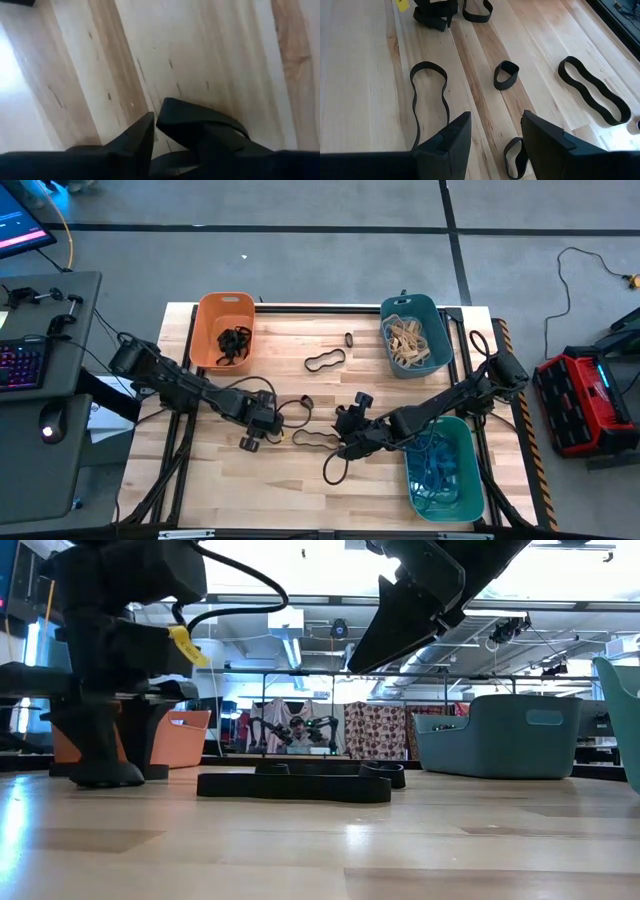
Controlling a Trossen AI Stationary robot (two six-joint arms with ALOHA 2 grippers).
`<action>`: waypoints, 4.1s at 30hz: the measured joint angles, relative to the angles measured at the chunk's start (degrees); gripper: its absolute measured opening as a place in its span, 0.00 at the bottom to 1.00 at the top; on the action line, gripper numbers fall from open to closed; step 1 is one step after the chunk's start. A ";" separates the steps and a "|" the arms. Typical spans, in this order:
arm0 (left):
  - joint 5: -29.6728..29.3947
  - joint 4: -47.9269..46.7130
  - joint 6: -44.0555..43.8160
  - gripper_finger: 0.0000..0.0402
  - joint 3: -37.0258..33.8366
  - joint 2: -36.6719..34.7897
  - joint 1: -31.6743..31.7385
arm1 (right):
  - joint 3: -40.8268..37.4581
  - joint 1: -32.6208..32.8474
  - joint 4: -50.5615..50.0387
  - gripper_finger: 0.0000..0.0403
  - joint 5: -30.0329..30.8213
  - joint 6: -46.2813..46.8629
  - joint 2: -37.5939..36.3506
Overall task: Sort rubber bands into baskets
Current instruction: Put the black rubber band into the orange bin
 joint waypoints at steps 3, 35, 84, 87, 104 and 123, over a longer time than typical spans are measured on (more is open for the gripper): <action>1.13 0.09 1.90 0.22 0.00 -0.09 0.00 | 0.00 0.02 0.02 0.40 0.02 0.00 0.00; -10.47 -26.53 -3.24 0.00 8.85 -30.91 25.07 | 0.07 -3.35 -5.81 0.01 4.67 -1.41 -2.40; -4.27 -17.15 14.47 0.28 8.79 -15.21 65.74 | -0.02 -5.68 -0.65 0.00 -1.60 -4.57 -2.34; -2.21 -16.97 13.42 0.32 8.79 -18.65 64.27 | -0.02 -5.62 1.38 0.01 -2.65 -4.87 -2.32; 10.40 -5.51 11.63 0.35 7.23 -35.57 53.88 | -0.02 -9.51 18.12 0.46 -4.87 -4.86 8.07; 14.87 14.86 7.20 0.35 -8.41 -51.18 37.93 | -0.02 -14.48 28.67 0.47 -13.62 -6.33 18.87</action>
